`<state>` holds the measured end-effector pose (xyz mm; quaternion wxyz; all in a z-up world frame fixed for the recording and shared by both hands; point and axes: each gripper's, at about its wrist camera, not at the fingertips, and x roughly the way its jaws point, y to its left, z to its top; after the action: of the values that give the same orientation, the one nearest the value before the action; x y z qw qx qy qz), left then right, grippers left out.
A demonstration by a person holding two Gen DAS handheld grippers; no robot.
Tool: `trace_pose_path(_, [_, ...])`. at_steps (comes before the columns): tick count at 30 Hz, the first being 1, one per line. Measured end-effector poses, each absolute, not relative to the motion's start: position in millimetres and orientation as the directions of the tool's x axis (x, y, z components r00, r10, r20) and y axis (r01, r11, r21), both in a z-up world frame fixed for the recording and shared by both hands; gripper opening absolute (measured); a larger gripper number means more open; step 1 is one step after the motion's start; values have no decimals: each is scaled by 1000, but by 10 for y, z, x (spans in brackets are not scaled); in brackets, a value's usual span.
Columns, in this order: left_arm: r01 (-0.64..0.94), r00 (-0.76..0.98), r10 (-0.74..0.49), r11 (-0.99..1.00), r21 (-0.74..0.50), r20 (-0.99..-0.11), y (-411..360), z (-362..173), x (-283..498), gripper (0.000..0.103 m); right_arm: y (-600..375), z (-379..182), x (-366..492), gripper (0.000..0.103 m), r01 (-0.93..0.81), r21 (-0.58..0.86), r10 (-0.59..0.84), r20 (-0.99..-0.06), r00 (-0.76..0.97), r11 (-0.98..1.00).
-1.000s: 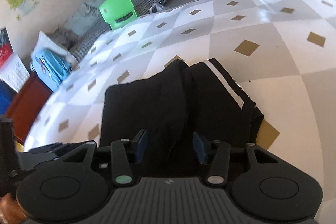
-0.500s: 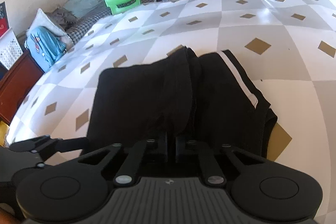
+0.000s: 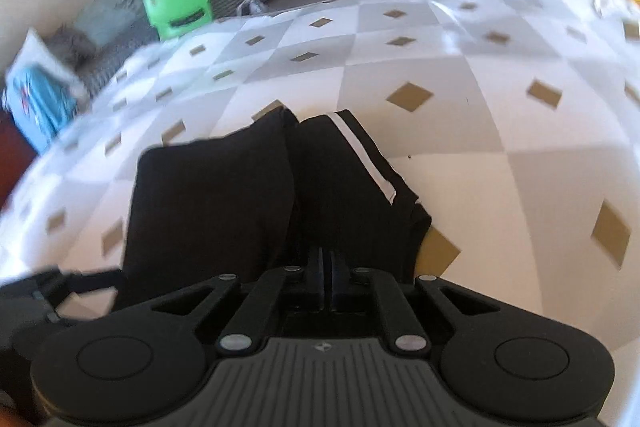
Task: Fold clothes
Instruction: 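Open both grippers and press them onto the folded black shirt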
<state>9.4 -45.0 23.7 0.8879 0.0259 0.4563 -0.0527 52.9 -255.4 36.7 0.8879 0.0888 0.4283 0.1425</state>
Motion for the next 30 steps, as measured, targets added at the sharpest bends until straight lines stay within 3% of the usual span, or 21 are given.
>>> trace_pose_path(2, [118,578,-72,993,-3,-813,-452,237,91,91,-2591,396,529,24,-185,326,369,-707,603,927])
trace_pose_path(5, [120,577,-71,993,-2,-814,-457,230,83,91,-2561,422,511,29,-219,351,408,-676,614,910])
trace_pose_path(10, [116,570,-69,993,-3,-819,-453,215,88,93,-2419,363,511,33,-273,336,432,-679,594,902])
trace_pose_path(16, [90,542,-51,996,-2,-839,-416,155,115,99,-2272,107,555,38,-244,82,210,-802,560,966])
trace_pose_path(30, [53,519,-17,998,13,-855,-369,74,118,103,-2269,114,500,42,-242,51,183,-807,562,969])
